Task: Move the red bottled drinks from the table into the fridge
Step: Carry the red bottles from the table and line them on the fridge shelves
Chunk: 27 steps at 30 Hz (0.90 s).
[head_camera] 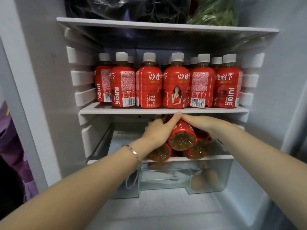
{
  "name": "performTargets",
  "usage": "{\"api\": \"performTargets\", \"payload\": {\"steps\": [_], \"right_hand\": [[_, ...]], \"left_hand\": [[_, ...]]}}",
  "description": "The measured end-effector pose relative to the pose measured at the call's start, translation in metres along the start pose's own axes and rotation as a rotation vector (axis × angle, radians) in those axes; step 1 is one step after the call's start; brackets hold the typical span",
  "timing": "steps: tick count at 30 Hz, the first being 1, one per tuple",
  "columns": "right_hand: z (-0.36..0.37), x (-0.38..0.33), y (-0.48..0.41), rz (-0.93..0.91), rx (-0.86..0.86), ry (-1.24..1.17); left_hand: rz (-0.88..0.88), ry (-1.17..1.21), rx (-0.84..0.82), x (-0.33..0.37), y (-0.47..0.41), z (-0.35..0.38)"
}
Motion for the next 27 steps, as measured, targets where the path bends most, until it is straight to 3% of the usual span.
{"api": "performTargets", "payload": {"steps": [3,5,7,10,15,18,23,27], "right_hand": [[-0.008,-0.003,-0.019,-0.106,0.136,-0.108],[-0.019,0.010,-0.031,-0.103,0.362,-0.001],[-0.031,0.020,-0.027,-0.137,0.577,0.039],[-0.031,0.031,-0.014,-0.237,0.687,-0.031],[-0.002,0.030,-0.022,-0.355,0.732,0.451],[-0.009,0.029,-0.040,-0.326,0.724,0.613],[-0.021,0.015,-0.073,-0.206,0.696,0.907],[-0.022,0.005,-0.074,-0.089,0.749,0.965]], "left_hand": [[0.308,-0.325,0.027,0.017,0.012,0.002],[0.508,-0.665,0.028,0.023,0.022,0.011],[0.569,-0.819,0.056,0.022,0.022,0.012],[0.396,-0.852,-0.016,-0.001,0.012,0.014],[0.328,-0.650,-0.010,-0.011,-0.009,0.015],[0.266,-0.590,-0.043,-0.028,-0.029,0.016],[-0.038,-0.619,-0.198,-0.073,-0.054,0.026],[-0.112,-0.608,-0.300,-0.083,-0.065,0.026]]}}
Point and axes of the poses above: each hand's wrist, its own y-axis away from the middle knuckle, its own z-axis out of the palm, x = y × z, the point moved 10 cm from there along -y, towards the middle knuckle, and after that the axes turned 11 degrees about z, right-handed, at the moved point
